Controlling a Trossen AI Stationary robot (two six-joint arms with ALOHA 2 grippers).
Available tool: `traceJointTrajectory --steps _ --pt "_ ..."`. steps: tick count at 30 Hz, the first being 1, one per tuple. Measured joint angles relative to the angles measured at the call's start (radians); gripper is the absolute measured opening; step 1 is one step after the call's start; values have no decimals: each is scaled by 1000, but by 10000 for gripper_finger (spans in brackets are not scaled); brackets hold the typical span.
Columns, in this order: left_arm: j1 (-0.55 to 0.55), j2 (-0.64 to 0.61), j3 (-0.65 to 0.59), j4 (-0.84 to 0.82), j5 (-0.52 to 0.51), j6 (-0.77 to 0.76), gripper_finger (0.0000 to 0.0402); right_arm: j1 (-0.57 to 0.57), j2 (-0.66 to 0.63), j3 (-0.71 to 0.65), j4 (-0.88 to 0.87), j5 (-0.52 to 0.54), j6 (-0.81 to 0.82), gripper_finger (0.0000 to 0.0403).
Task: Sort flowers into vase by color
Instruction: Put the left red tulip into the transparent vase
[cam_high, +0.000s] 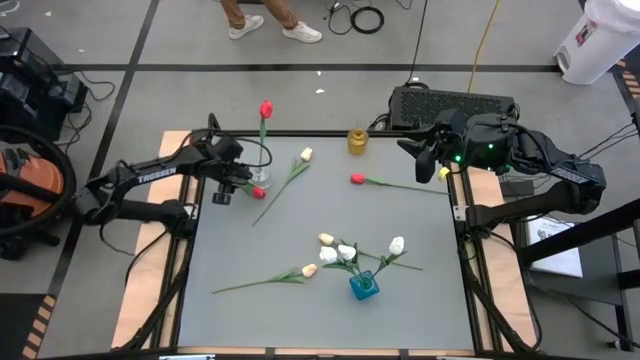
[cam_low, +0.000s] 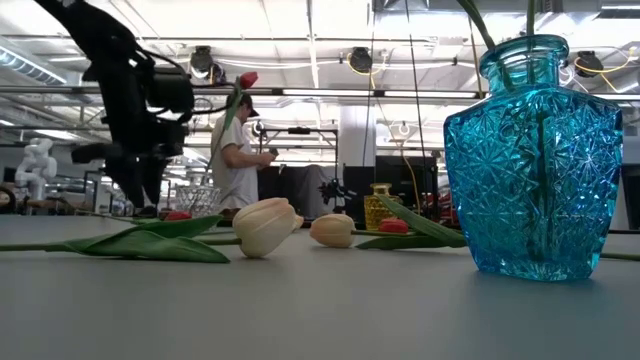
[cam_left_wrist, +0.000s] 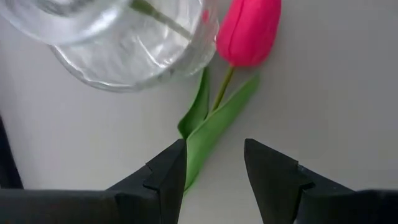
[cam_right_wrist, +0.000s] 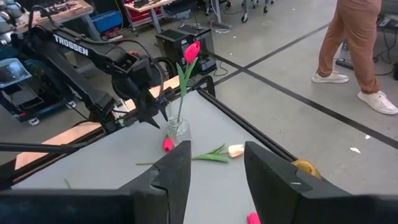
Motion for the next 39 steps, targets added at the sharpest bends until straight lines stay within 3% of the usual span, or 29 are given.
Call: traceJointTrajectory --steps 39 --pt "1 141 0 103 -39 0 169 0 0 0 10 0 10 141"
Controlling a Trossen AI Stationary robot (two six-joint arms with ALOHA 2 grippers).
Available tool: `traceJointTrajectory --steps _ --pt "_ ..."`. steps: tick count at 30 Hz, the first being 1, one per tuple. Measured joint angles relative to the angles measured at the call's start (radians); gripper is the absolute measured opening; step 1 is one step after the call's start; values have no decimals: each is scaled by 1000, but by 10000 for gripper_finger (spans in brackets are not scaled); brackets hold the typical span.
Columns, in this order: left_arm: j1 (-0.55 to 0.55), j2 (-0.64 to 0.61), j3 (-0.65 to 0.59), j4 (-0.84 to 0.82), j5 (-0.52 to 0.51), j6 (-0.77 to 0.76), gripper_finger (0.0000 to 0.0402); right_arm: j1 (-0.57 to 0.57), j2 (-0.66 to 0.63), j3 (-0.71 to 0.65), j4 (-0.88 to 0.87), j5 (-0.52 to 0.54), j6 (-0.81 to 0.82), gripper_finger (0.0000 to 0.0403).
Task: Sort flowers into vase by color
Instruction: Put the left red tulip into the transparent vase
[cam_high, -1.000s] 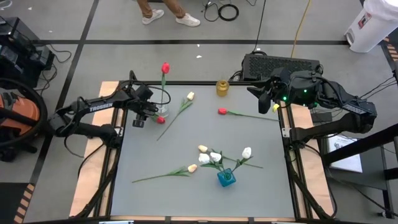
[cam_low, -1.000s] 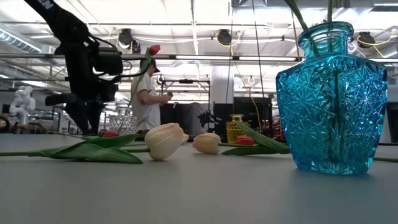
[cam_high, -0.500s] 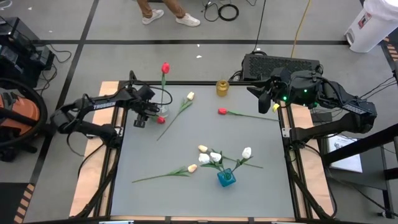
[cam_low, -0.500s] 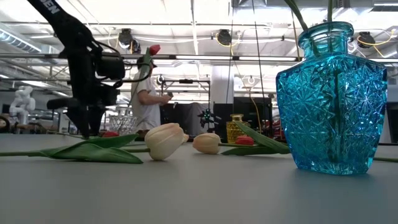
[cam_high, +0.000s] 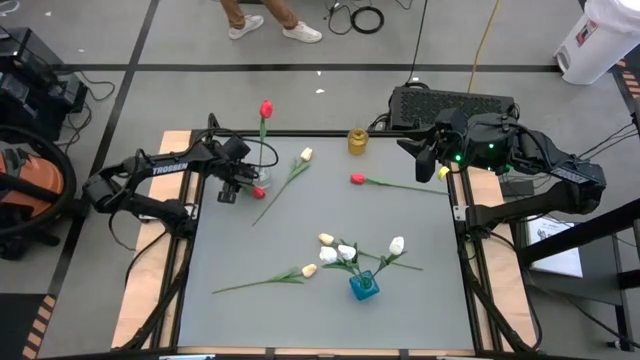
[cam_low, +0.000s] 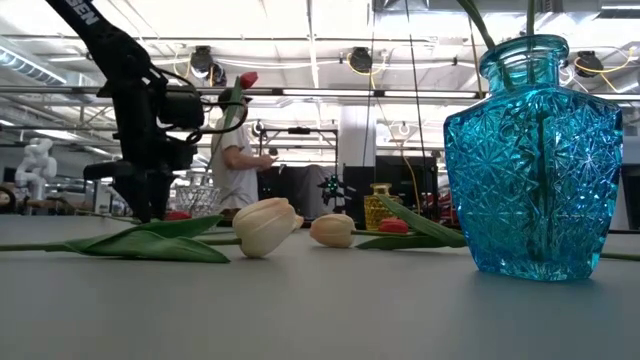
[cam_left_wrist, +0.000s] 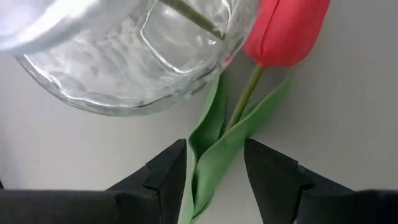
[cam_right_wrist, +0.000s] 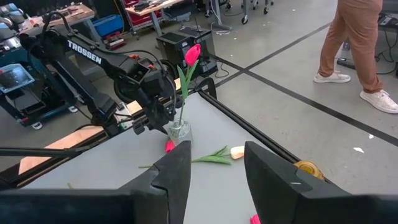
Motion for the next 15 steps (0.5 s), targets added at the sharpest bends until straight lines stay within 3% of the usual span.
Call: traceJointTrajectory --steps 15 --pt "0 0 0 -8 0 -23 169 0 0 0 2 0 0 141"
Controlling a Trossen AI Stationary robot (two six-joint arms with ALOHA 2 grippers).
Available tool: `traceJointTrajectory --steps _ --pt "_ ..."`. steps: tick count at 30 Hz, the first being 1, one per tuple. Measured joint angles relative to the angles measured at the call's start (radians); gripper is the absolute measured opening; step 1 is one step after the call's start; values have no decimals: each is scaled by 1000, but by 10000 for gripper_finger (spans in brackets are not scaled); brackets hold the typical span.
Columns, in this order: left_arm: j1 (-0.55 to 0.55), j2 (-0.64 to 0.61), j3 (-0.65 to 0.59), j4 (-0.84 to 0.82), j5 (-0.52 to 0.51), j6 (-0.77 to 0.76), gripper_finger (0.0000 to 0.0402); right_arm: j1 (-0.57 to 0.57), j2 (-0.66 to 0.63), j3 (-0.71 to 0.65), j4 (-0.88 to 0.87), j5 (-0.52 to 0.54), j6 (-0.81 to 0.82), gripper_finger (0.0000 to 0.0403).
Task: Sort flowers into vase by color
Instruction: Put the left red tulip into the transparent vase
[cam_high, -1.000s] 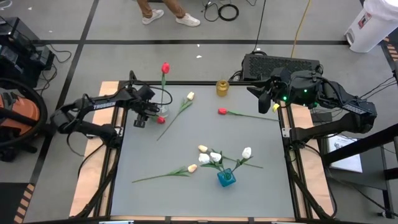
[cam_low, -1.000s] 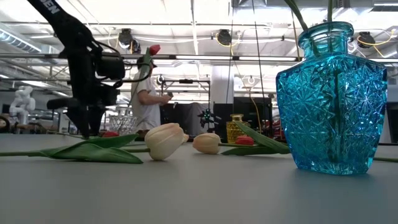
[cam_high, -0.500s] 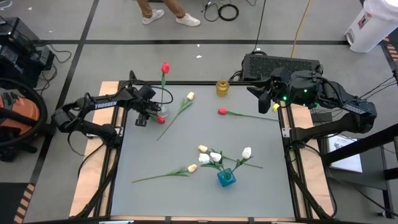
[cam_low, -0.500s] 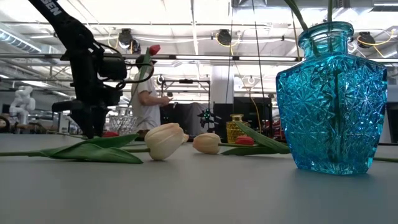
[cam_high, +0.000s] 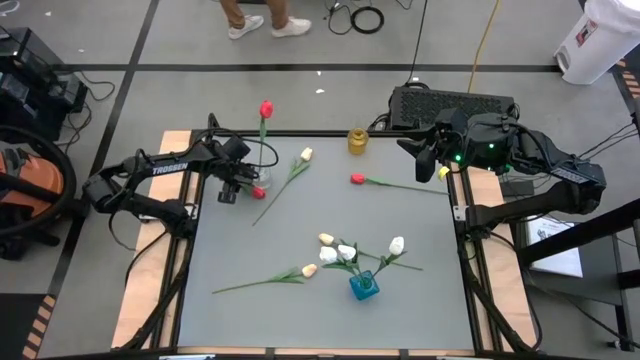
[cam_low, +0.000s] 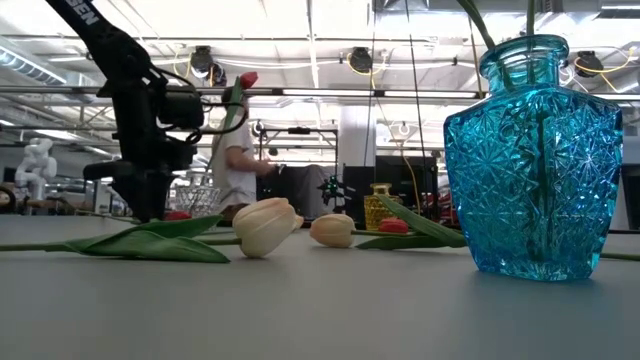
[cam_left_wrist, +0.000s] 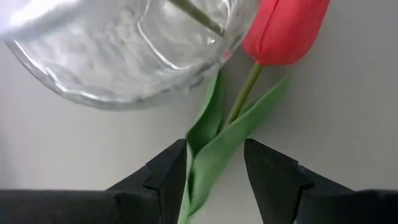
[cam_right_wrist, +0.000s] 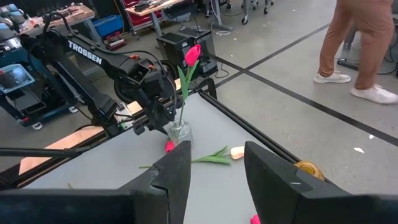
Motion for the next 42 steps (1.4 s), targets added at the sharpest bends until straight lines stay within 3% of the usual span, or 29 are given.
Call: traceJointTrajectory --steps 32,42 --pt "0 0 0 -19 -3 -32 165 0 0 0 6 0 0 141" --pt "0 0 0 -37 -5 -32 67 0 0 0 6 0 0 141"
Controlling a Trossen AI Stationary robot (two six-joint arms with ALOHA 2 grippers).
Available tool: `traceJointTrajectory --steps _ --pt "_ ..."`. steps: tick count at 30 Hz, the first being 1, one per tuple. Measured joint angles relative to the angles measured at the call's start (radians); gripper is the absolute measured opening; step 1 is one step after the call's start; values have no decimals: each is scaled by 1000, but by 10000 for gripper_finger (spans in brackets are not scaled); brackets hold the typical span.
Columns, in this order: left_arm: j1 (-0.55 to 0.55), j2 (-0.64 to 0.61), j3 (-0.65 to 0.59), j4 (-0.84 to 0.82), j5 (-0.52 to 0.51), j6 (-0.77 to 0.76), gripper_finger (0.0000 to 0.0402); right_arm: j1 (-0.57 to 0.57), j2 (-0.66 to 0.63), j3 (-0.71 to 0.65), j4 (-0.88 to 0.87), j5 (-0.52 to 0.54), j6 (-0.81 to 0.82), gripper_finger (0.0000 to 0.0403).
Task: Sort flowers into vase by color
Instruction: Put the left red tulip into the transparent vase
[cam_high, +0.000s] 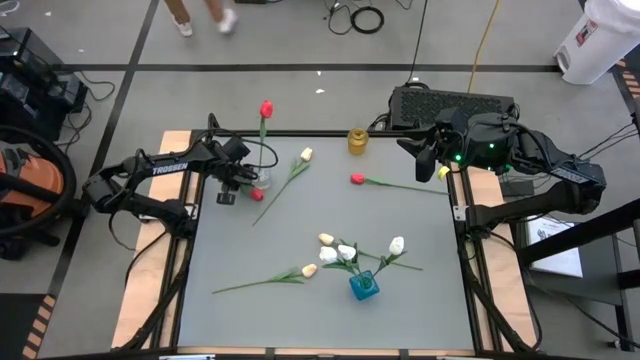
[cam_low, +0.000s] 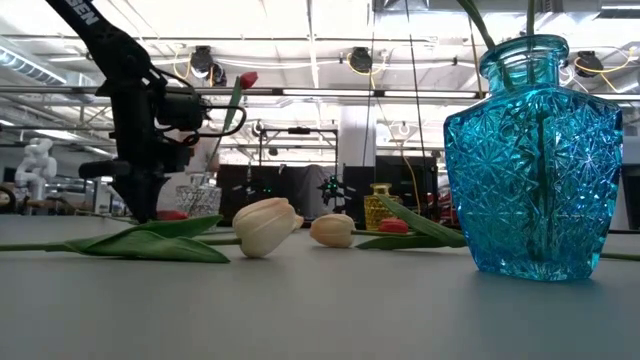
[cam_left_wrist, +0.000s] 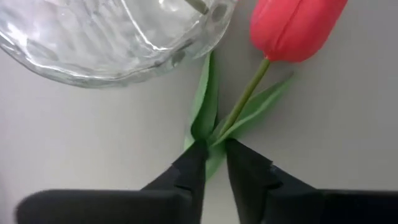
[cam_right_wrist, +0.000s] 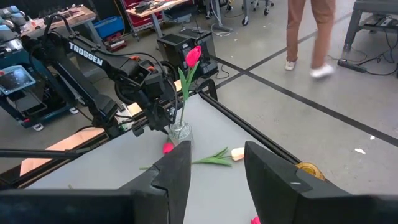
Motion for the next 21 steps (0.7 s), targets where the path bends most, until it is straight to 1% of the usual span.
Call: traceJointTrajectory --steps 4,6,15,21 --pt "0 0 0 -9 0 1 22 0 0 0 0 0 0 141" --pt "0 0 0 -24 0 1 7 0 0 0 0 0 0 141" --pt "0 0 0 -65 0 3 3 0 0 0 -1 0 -1 141" --pt "-15 -3 0 -136 -2 33 2 0 0 0 -2 0 -6 141"
